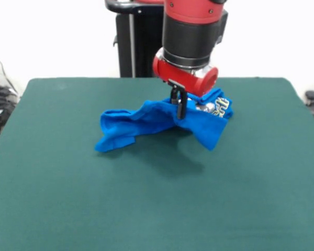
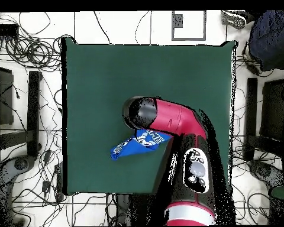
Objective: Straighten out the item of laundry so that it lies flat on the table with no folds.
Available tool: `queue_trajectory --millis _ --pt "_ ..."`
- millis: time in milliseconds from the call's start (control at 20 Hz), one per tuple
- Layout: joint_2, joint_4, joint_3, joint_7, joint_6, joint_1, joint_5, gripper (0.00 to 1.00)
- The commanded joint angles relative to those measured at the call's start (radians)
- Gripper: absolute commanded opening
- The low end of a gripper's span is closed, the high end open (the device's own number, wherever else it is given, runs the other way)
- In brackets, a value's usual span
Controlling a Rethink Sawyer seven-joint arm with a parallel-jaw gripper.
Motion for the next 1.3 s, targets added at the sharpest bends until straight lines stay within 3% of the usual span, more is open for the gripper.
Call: queue_trajectory --millis 50,600,1300 --pt "0.024 -0.043 0.021 0.207 0.116 0.043 0.056 0.0" --pt "0.046 -0.098 0.003 0.213 0.161 0.065 0.07 0.0" --pt "0.041 -0.09 0.007 0.212 0.152 0.073 0.098 0.0"
